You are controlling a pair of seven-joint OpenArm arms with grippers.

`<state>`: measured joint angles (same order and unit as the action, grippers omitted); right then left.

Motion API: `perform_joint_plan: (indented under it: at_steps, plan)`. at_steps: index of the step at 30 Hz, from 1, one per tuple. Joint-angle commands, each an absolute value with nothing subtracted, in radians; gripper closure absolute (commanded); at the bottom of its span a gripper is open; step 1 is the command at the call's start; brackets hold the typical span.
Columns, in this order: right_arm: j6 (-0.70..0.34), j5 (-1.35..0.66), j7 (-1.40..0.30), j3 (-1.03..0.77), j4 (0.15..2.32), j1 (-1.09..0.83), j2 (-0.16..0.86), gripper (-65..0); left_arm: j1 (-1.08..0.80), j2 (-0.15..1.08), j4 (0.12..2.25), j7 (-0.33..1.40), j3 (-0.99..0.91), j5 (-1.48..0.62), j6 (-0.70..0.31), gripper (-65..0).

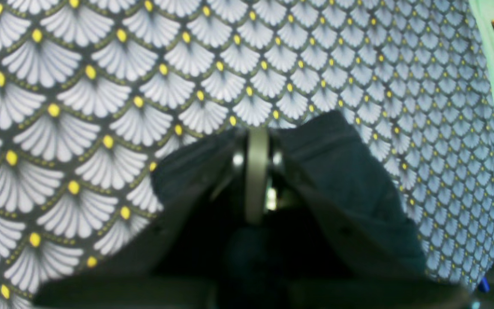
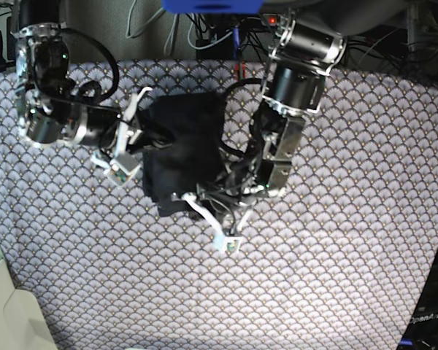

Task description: Fold the T-shirt properly

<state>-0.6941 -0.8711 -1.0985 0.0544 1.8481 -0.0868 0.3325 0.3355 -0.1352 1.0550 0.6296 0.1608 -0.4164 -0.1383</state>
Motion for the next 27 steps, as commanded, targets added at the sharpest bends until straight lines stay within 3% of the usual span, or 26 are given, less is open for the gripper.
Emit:
perform_joint_plan:
  at_steps: [1,11,18,27]
  plan:
    - [-0.698,-0.891,-1.059,0.058,1.837,-0.074,0.338,-1.0,0.360,-0.145,1.072,0.616,0.157,-0.427,-0.151,0.0]
    - [-0.698,-0.888,-0.797,0.271,1.506,-0.035,0.415,-0.9,0.363,-0.125,1.069,0.615,0.157,-0.418,-0.151,0.0]
    - [-0.698,-0.888,-0.705,0.337,1.422,-0.025,0.466,-1.0,0.363,-0.114,1.058,0.538,0.160,-0.418,-0.151,0.0]
    - [-0.698,-0.816,-0.684,0.337,1.383,-0.025,0.463,-1.0,0.429,-0.122,0.789,0.386,0.171,-0.420,-0.156,0.0]
